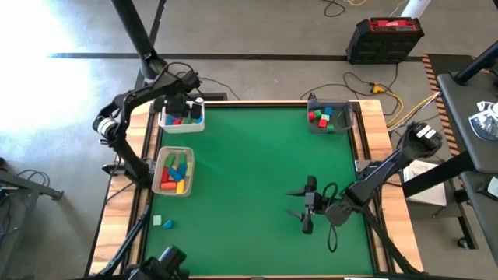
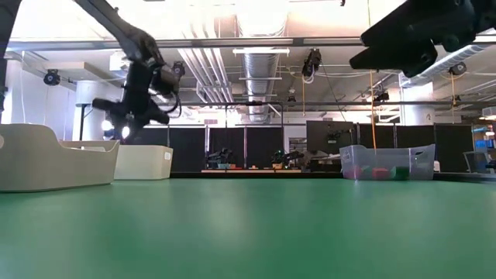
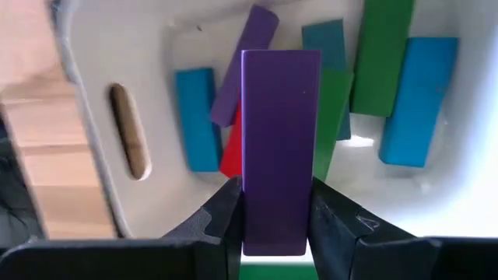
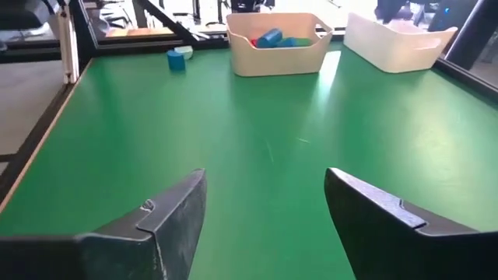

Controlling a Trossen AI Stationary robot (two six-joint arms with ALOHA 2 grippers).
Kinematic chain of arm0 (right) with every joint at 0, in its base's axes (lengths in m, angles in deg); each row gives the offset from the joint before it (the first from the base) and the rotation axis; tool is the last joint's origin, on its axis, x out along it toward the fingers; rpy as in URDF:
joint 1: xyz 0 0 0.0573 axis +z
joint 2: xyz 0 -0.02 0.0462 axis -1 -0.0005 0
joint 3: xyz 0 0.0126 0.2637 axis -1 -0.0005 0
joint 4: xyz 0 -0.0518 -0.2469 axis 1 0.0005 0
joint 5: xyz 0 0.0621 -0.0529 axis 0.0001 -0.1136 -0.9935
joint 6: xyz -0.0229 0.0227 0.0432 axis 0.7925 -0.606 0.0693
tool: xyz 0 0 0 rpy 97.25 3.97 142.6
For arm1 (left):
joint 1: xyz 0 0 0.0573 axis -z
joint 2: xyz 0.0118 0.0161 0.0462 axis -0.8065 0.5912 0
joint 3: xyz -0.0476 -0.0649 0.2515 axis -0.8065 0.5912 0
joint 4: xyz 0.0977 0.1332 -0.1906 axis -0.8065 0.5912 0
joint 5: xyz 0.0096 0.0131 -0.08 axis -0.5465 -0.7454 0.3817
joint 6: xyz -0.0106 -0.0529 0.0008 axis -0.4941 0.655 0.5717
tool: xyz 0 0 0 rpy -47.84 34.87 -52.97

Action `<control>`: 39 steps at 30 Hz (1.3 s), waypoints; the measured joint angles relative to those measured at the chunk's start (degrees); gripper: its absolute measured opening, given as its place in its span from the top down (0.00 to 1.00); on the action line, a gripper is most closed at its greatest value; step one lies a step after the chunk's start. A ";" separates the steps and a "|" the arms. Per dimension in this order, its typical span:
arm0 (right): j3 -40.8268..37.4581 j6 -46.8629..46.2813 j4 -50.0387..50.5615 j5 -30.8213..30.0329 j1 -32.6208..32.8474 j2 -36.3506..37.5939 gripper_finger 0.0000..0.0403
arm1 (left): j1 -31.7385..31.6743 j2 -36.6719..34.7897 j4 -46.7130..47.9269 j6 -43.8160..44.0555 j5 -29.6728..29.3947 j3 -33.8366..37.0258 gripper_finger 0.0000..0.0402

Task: Sort blocks by size
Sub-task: Put the violet rectangular block into the white bin, then put the blue half circle block into the black bin

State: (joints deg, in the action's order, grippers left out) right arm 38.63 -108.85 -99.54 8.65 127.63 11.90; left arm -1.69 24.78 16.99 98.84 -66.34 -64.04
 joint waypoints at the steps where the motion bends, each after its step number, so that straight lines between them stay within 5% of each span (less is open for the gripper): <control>1: 0.00 0.00 0.28 0.03 -0.20 0.33 0.38 | -0.50 0.47 -0.95 0.00 1.00 0.67 0.78; 7: -0.02 1.53 1.63 0.06 -0.47 1.57 0.40 | -2.03 6.06 -2.69 -1.06 3.68 1.75 0.78; 20: -0.02 1.36 1.79 -2.87 -1.09 1.90 0.38 | -3.55 16.71 2.74 -6.84 5.54 -7.95 0.76; 29: -0.02 1.12 1.99 -2.91 -1.21 1.90 0.29 | -2.97 13.99 2.27 -6.99 3.62 -7.71 0.41; 39: -0.02 1.85 2.81 -2.98 -1.21 1.90 0.24 | 6.71 -1.59 3.72 -7.90 2.96 -7.17 0.42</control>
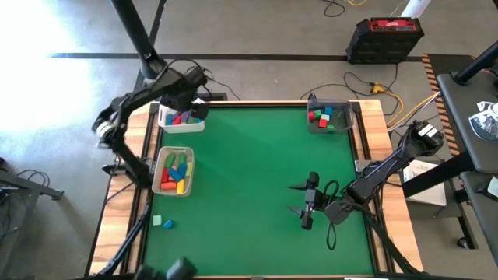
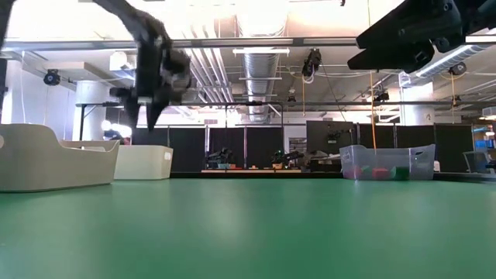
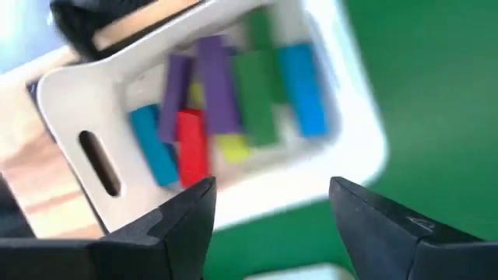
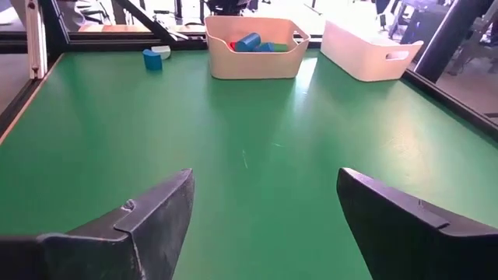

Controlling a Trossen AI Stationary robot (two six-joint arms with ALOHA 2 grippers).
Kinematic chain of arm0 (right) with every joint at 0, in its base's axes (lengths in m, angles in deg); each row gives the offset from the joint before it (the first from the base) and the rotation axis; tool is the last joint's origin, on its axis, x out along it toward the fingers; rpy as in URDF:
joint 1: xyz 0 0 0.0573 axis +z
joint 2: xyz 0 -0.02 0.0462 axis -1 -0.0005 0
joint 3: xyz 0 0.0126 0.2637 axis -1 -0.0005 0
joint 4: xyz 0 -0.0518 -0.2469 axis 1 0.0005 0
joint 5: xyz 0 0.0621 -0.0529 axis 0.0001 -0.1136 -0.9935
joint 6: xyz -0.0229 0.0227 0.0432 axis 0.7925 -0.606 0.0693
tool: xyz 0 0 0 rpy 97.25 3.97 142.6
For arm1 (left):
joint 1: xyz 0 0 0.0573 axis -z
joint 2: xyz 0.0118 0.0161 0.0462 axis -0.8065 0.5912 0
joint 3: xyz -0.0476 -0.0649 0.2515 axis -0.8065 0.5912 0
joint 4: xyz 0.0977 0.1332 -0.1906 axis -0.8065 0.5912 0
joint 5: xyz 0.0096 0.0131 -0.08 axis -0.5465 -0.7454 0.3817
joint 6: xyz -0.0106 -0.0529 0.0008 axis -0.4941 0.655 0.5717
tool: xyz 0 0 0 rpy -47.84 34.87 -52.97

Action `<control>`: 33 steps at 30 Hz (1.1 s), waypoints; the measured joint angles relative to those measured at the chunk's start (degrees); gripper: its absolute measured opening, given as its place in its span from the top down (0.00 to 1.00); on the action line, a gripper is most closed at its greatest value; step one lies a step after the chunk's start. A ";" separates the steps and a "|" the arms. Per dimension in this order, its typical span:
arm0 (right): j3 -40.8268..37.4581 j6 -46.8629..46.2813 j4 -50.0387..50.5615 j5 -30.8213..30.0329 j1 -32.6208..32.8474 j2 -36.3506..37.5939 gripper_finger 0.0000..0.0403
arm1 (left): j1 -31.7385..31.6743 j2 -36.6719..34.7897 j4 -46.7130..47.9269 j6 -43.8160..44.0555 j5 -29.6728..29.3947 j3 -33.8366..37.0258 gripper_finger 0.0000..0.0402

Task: Sort blocks by size
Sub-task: Put the blue half circle block into the black bin

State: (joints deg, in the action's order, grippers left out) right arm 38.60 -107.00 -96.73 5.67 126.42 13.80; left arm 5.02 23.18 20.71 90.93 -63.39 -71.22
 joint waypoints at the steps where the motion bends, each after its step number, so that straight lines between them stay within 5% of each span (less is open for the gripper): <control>1: 0.02 0.44 -0.01 0.02 0.00 0.01 0.24 | 2.41 -2.34 0.04 -0.08 -0.01 0.51 0.42; 5: 0.04 2.44 -0.03 -0.10 0.00 0.00 0.26 | 16.11 -11.90 0.15 2.76 0.09 4.05 0.42; 10: 0.04 3.42 -0.03 -3.03 -0.07 0.00 0.30 | 40.14 -19.55 -0.43 16.70 2.69 11.73 0.42; 14: 0.04 4.91 -0.05 -4.05 -0.64 0.00 0.31 | 59.75 -20.07 -2.90 29.09 10.99 17.09 0.42; 21: 0.11 6.26 -0.10 -5.99 -2.59 0.31 0.27 | 86.45 -15.00 -6.88 52.71 16.51 19.33 0.42; 26: 0.13 6.28 -0.07 -5.95 -2.64 0.31 0.23 | 95.20 -11.27 -6.83 67.01 17.12 19.65 0.42; 33: 0.13 4.93 -0.08 -5.81 -2.62 0.31 0.23 | 94.85 -7.90 -7.84 68.58 19.22 22.52 0.42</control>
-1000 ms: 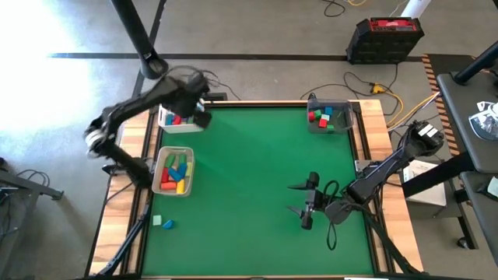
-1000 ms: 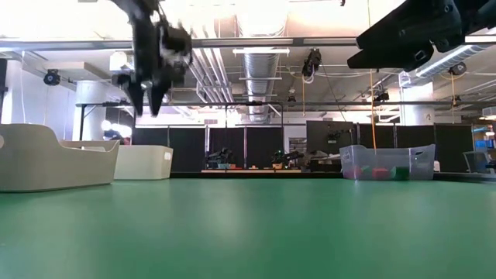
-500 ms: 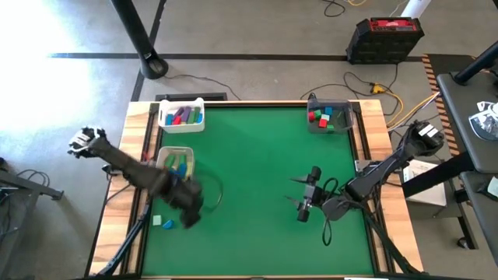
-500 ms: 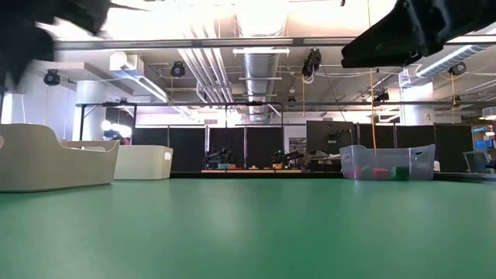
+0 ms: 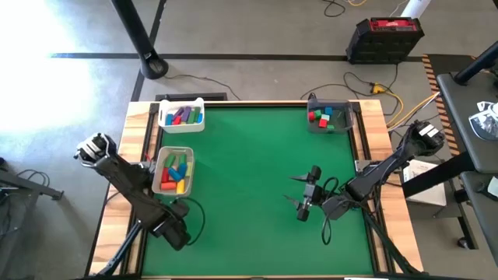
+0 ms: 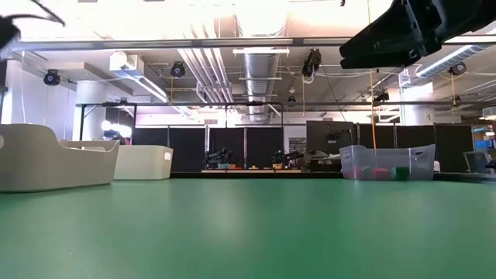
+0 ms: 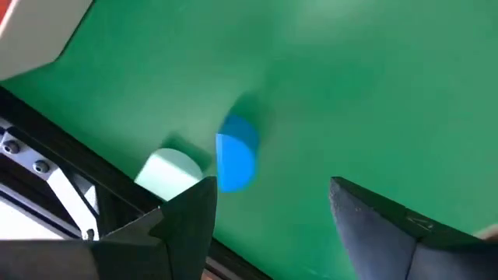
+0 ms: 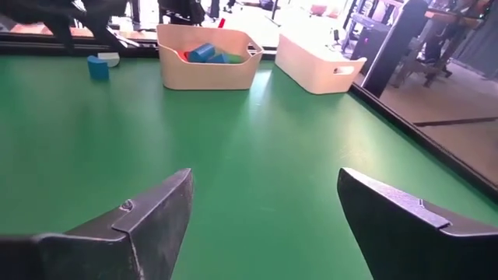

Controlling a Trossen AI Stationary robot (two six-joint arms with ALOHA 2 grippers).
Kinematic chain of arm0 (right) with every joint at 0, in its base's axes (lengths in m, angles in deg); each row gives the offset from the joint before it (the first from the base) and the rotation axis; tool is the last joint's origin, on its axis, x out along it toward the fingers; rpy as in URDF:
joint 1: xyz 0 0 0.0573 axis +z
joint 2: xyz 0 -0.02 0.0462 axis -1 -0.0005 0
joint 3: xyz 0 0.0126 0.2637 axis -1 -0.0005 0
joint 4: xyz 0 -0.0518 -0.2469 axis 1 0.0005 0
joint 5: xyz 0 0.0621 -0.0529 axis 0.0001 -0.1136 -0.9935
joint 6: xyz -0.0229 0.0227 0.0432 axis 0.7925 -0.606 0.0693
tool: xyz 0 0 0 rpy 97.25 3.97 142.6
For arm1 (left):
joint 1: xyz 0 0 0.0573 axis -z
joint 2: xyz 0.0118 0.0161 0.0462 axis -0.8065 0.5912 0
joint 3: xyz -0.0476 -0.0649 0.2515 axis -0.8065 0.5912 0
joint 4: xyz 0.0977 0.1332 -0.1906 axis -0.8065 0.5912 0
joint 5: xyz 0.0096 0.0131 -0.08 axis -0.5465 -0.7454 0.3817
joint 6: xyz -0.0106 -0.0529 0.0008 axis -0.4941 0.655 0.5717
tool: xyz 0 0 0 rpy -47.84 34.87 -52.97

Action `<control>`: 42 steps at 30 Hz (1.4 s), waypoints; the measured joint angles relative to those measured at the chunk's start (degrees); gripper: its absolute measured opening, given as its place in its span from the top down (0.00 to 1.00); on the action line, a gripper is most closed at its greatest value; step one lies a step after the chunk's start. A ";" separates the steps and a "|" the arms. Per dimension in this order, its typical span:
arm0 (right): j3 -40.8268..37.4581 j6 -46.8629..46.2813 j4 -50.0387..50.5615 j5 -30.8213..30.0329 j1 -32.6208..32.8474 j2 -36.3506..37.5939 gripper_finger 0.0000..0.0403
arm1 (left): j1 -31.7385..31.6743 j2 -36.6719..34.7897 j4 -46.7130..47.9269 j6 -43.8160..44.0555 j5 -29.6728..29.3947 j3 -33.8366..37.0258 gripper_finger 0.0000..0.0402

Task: Sort blocks by size
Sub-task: Put the blue half circle block into the black bin

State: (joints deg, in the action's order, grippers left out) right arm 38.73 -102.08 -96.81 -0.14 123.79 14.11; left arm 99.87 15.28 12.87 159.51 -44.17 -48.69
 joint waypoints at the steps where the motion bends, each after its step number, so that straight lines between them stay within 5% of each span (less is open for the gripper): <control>1: 0.00 -0.44 0.01 0.02 0.00 0.00 0.23 | -0.30 0.02 -0.55 0.02 0.46 1.08 0.42; 13: 0.00 -2.81 0.05 4.13 0.03 0.00 0.31 | -1.22 -0.66 -18.09 1.27 5.48 16.20 0.42; 19: 0.00 -2.82 0.06 4.52 0.02 0.00 0.34 | -1.23 -0.83 -19.85 4.72 6.09 17.76 0.44; 22: 0.00 -2.82 0.04 4.79 0.04 0.00 0.36 | -1.23 -0.69 -19.82 4.49 5.73 16.95 0.53; 27: 0.00 -2.54 0.03 4.98 0.04 0.00 0.39 | -1.18 -0.63 -19.71 4.49 3.88 16.28 0.82; 31: 0.00 -2.35 -0.10 4.98 0.02 -1.24 0.40 | -1.16 -0.50 -19.11 2.92 3.29 15.32 0.83; 36: 0.00 3.50 -6.84 4.97 0.74 -6.61 0.42 | -1.73 -0.98 -20.40 -4.58 -6.52 8.99 0.83; 40: 0.00 18.47 -25.22 7.36 1.75 -14.10 0.41 | -3.55 -1.59 -30.71 -12.66 -22.73 6.08 0.83; 42: 0.20 25.31 -36.88 10.86 1.79 -19.26 0.40 | -5.41 -1.54 -40.05 -18.38 -25.75 6.75 0.83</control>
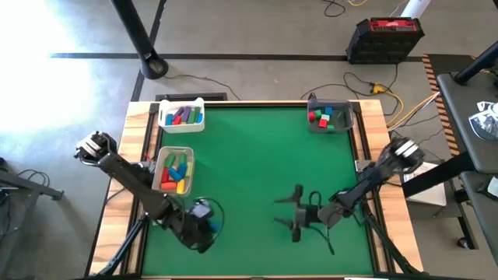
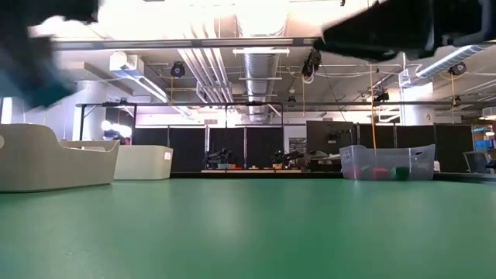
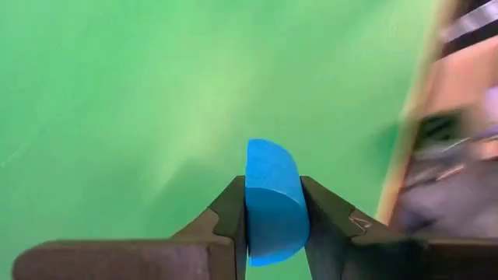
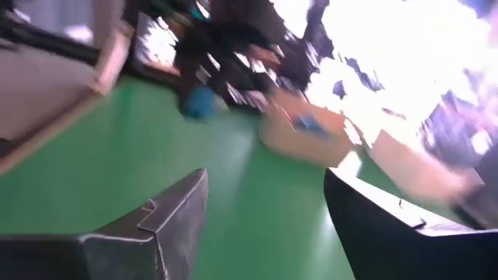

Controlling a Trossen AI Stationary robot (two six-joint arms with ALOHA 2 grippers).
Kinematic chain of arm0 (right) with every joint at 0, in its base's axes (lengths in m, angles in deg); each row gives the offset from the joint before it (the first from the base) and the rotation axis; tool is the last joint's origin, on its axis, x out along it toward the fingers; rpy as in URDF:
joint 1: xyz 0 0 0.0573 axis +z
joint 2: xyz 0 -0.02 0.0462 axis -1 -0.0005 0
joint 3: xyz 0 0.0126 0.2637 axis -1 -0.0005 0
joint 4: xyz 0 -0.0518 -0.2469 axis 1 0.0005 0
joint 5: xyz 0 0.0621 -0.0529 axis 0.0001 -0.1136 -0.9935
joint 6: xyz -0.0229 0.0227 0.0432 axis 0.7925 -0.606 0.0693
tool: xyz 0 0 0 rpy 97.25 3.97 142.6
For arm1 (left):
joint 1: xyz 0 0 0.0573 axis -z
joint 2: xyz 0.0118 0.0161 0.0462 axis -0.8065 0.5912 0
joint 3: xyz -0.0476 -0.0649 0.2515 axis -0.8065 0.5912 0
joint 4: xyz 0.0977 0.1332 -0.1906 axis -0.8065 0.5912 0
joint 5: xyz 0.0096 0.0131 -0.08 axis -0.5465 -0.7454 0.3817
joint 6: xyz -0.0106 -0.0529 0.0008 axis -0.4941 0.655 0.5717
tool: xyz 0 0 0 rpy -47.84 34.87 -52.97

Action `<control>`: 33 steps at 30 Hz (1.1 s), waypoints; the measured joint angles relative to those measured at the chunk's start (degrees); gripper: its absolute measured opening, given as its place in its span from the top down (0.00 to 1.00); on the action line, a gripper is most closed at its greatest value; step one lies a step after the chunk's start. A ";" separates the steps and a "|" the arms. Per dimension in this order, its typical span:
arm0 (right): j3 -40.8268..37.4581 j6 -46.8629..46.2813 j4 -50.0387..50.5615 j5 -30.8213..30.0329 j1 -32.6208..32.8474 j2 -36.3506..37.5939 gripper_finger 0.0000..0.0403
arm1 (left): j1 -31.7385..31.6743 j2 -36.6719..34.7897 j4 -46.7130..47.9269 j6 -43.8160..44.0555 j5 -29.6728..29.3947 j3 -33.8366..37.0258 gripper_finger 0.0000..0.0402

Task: Sort blocks by size
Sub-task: Put the blue half circle block into the black bin

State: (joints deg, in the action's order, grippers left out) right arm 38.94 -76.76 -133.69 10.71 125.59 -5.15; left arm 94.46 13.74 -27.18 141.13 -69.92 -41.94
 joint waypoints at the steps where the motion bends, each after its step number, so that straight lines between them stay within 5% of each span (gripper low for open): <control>1: 0.55 2.63 -5.45 1.97 0.00 -2.57 0.39 | -1.22 0.08 -5.28 -2.45 -0.33 0.82 0.83; 4: 4.13 11.62 -13.26 4.07 0.36 -8.60 0.35 | -5.27 0.56 -23.09 -9.78 -0.46 4.49 0.83; 11: 16.47 25.71 -2.78 -3.77 2.40 -10.89 0.25 | -13.23 2.47 -53.80 -20.36 0.04 11.99 0.83; 18: 22.42 26.81 10.40 -4.94 -0.60 -10.27 0.26 | -14.75 7.04 -60.14 -27.07 3.23 10.97 0.83; 28: 22.77 28.28 12.13 0.99 -3.33 -10.33 0.34 | -14.95 10.33 -67.99 -33.09 3.12 9.35 0.83; 33: 22.75 29.10 12.91 -3.16 -3.84 -10.34 0.37 | -15.19 9.91 -69.40 -33.20 0.89 9.14 0.83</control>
State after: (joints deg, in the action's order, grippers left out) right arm 61.68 -47.66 -120.78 7.55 121.74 -15.49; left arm 79.27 23.66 -96.58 107.93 -69.02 -32.79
